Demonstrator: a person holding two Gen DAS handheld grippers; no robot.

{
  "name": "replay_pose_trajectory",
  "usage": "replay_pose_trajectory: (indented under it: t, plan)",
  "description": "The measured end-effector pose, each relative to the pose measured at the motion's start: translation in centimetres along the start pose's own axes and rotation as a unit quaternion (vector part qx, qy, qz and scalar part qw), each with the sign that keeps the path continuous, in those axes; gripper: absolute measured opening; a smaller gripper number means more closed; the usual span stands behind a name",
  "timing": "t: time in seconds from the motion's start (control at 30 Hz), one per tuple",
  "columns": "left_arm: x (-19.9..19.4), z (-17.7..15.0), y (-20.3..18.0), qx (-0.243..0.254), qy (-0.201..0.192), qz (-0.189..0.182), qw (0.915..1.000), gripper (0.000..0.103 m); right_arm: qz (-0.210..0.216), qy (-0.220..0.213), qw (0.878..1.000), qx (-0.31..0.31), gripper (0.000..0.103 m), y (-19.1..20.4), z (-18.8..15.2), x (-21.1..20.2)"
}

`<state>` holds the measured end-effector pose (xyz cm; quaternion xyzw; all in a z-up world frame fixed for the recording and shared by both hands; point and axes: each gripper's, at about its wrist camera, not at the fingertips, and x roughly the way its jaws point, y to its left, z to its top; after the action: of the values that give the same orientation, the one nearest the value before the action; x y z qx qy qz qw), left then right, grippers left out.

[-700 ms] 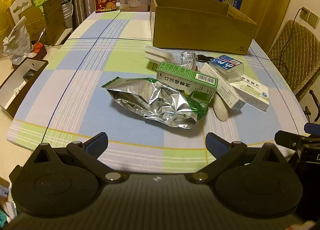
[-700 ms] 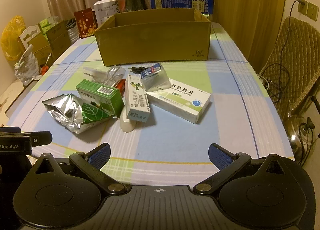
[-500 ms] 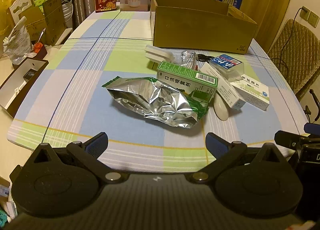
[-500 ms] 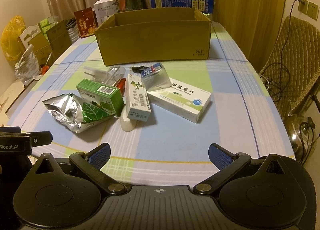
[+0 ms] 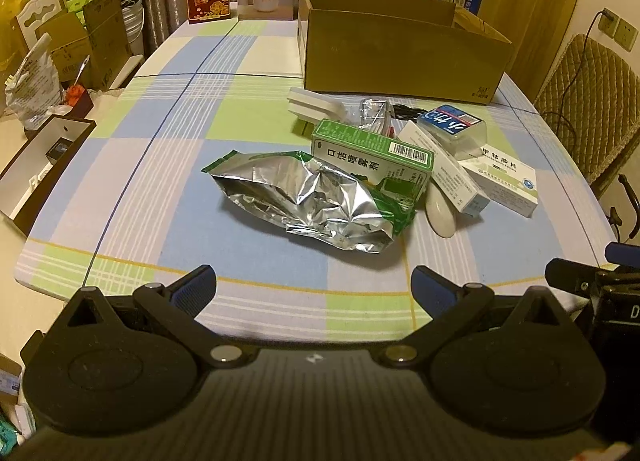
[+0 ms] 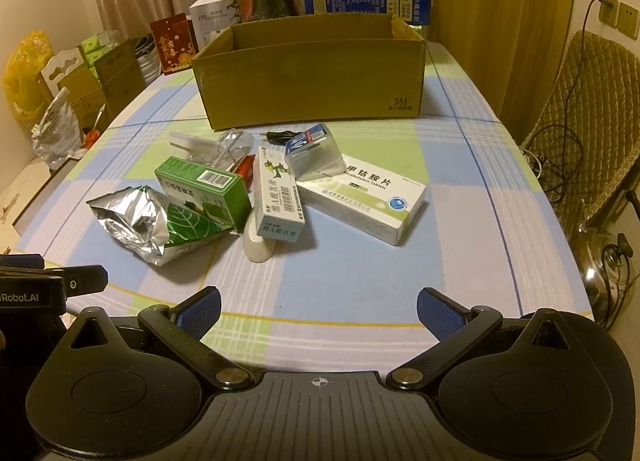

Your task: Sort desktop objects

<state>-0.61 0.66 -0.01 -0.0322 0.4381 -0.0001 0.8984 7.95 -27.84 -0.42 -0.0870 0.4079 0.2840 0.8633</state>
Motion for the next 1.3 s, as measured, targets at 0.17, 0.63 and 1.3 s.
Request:
replay_pose_trajectory:
  t: [0.17, 0.63, 1.3]
  plan:
    - [0.17, 0.03, -0.13, 0.002, 0.002, 0.002, 1.0000, 0.102, 0.001, 0.001, 1.000, 0.002, 0.101, -0.10, -0.01, 0.05]
    - [0.27, -0.12, -0.15, -0.002, 0.005, -0.003, 1.0000, 0.102, 0.004, 0.005, 1.000, 0.003, 0.101, -0.38, -0.07, 0.21]
    - [0.43, -0.43, -0.23, -0.002, 0.012, -0.014, 0.9998, 0.102, 0.008, 0.015, 1.000, 0.011, 0.101, -0.71, -0.50, 0.48]
